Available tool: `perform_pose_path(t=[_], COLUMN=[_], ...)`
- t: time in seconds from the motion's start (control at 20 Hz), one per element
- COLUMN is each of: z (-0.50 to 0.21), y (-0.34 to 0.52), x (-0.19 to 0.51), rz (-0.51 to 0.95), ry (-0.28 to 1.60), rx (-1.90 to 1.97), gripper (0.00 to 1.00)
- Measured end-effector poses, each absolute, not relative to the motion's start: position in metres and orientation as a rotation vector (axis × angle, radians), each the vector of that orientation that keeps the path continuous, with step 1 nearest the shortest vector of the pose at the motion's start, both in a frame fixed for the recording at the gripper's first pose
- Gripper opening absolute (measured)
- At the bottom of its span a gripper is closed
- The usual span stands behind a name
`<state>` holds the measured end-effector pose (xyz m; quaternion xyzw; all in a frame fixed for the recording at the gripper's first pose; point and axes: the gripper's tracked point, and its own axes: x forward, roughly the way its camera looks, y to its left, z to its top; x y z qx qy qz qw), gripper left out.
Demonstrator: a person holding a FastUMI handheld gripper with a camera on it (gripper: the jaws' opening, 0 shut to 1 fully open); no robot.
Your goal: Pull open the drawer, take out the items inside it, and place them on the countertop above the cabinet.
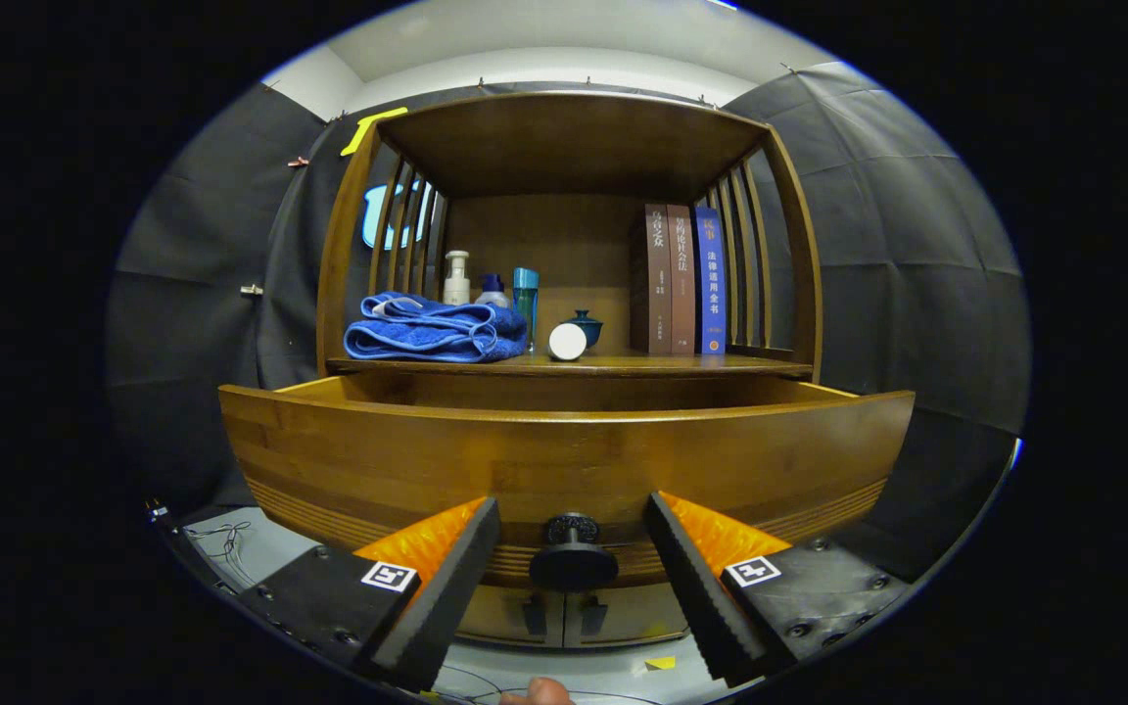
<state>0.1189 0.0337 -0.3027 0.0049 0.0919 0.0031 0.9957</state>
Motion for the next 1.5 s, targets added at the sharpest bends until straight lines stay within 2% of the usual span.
perform_pose_path(t=[0.9,1.5], z=[-0.315,-0.311], y=[0.038,0.042], x=[0.224,0.23], rz=[0.011,0.028], ry=[0.233,0.232], rx=[-0.032,-0.022], gripper=[1.0,0.98])
